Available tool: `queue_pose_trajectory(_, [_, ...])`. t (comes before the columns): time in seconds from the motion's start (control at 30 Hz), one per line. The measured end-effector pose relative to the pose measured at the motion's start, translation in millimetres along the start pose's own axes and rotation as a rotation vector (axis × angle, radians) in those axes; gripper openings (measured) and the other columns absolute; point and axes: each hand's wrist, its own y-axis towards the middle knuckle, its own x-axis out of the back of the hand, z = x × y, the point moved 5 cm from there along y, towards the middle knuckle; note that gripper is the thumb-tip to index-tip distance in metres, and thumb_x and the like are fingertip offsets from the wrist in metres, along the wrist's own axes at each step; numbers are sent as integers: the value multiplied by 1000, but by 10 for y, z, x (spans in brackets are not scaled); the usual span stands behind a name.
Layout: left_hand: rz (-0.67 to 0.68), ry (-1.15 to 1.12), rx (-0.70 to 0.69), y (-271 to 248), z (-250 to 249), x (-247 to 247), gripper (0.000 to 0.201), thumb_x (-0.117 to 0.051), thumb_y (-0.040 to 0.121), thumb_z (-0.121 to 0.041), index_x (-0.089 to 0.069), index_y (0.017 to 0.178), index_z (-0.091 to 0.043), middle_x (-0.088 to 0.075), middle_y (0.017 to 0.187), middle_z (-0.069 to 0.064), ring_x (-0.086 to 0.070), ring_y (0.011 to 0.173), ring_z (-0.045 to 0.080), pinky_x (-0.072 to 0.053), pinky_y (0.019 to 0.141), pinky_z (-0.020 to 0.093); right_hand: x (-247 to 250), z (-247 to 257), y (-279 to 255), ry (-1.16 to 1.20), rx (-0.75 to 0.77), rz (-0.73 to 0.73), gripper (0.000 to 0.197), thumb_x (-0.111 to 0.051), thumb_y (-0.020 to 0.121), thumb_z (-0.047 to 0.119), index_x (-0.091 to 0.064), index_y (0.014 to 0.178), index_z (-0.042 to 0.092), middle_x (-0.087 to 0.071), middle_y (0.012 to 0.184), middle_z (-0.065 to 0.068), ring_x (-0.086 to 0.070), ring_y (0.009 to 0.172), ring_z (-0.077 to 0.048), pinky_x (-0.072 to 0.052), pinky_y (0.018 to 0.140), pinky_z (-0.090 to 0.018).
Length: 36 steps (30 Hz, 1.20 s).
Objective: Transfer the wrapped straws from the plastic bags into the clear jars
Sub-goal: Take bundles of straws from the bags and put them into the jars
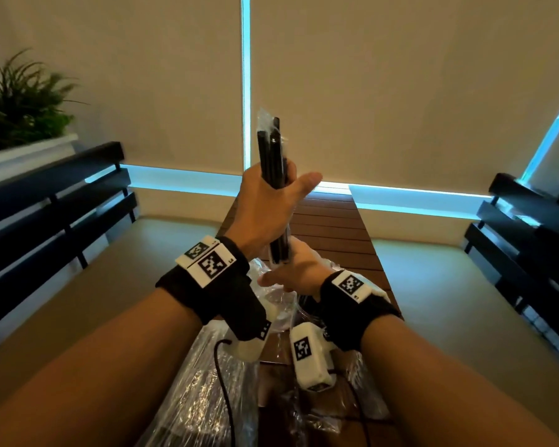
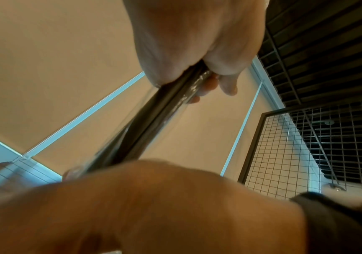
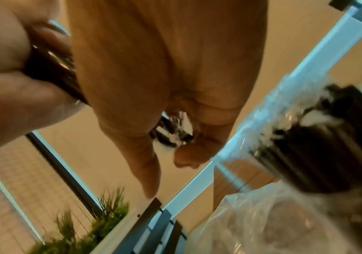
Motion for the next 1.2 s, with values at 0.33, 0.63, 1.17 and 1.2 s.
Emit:
queue_pose_trajectory(0.33, [-171, -66, 185, -175, 647, 93, 31, -79, 82, -27, -52, 72, -14, -47, 56, -6, -47, 54, 15, -46, 59, 35, 459, -615, -409, -460, -231, -208, 146, -86, 50, 64, 9, 154, 28, -18, 157, -15, -28, 141, -37, -34, 110, -54])
queue_pose_trajectory(0.63, [-210, -156, 286, -278, 943, -221, 33, -77, 84, -26, -49, 68, -20, -49, 59, -4, -51, 60, 16, -49, 65, 37, 118, -1074, -363, -18, -275, -286, 123, -91, 58, 40, -12, 151, 19, -53, 137, -9, -54, 122, -28, -47, 92, -31])
queue_pose_trajectory(1.17, [-206, -186, 385, -341, 1307, -368, 30, -74, 87, -26, -50, 70, -21, -53, 60, -10, -56, 58, 6, -49, 68, 30, 86, -1092, -306, -112, -201, -398, 79, -83, 62, 44, -34, 120, 24, -60, 112, -2, -62, 102, -25, -55, 86, -43])
queue_pose_trajectory(1.2, [-214, -172, 379, -329, 1314, -385, 30, -74, 87, -27, -50, 70, -21, -53, 58, -11, -56, 57, 6, -50, 68, 31, 87, -1094, -312, -110, -195, -394, 78, -83, 63, 44, -33, 120, 24, -60, 113, -1, -61, 102, -25, -55, 86, -41])
